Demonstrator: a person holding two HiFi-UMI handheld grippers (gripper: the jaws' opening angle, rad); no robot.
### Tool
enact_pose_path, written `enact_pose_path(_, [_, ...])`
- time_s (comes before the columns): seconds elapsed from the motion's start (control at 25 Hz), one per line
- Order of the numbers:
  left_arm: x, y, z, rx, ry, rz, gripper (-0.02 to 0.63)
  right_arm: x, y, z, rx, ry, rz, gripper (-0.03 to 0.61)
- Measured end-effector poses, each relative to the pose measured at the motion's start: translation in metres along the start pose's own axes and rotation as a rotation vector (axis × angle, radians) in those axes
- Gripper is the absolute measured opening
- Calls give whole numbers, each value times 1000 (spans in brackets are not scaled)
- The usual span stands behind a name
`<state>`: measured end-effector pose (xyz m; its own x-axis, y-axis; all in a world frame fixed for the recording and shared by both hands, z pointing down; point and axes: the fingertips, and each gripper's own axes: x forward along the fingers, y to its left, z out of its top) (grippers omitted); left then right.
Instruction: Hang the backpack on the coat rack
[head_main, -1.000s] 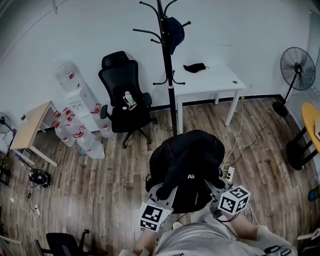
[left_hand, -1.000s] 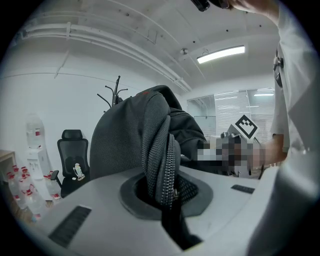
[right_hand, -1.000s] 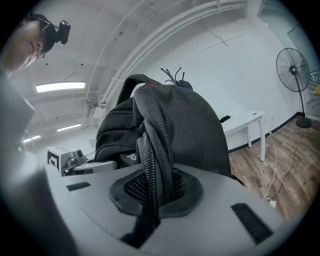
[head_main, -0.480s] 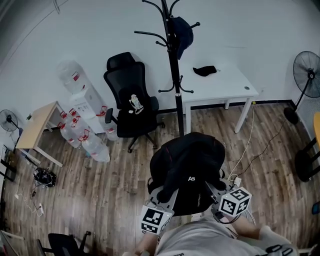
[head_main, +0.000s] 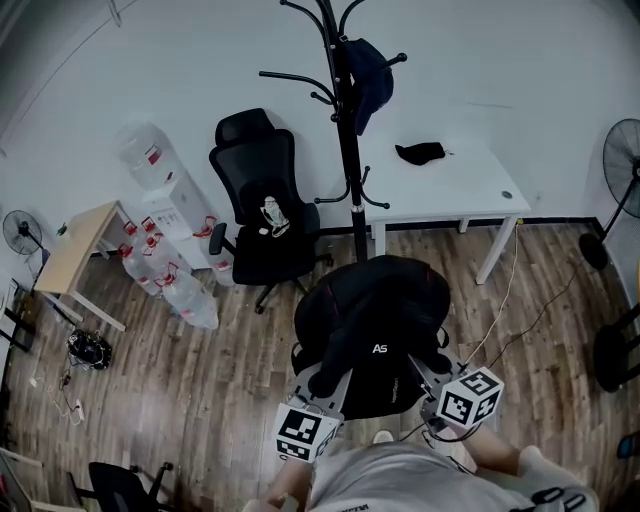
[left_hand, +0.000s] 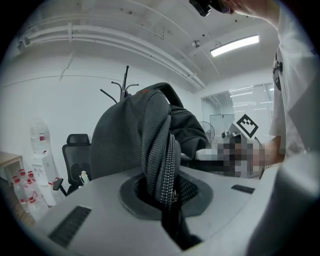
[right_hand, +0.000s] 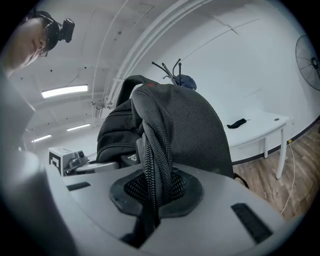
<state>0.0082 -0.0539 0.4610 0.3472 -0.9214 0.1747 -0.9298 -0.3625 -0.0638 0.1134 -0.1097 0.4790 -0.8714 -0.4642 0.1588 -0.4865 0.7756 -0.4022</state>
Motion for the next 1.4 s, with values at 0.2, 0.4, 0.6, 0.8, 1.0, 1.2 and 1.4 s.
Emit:
enact_pose_path(0.2, [23,9,8,-4,-11,0,29,12,-18,16,-18,5,2,33])
enact_pose_path(0.4, [43,22,13,6,-6,-13,29,25,-32,28,-7,7,-7,33])
enact_pose_path(0.6, [60,45,13,4,-3,-41,29,47,-42,33,11,13,-29,34])
enact_pose_path(0.8, [74,78,8,-6,-4,-77,29,80,-49,38,15,4,-63,33])
enact_pose_path(1.0, [86,113,6,-5,-8,-112,29,112,-52,43,41,-12,-106,34])
enact_pose_path(1.2, [98,144,14,18,-29,-155,29,137,-52,54,48,-51,-143,34])
enact_pose_path(1.4, [107,174,16,-5,-35,-195,29,164,-51,63,32,-70,-181,33])
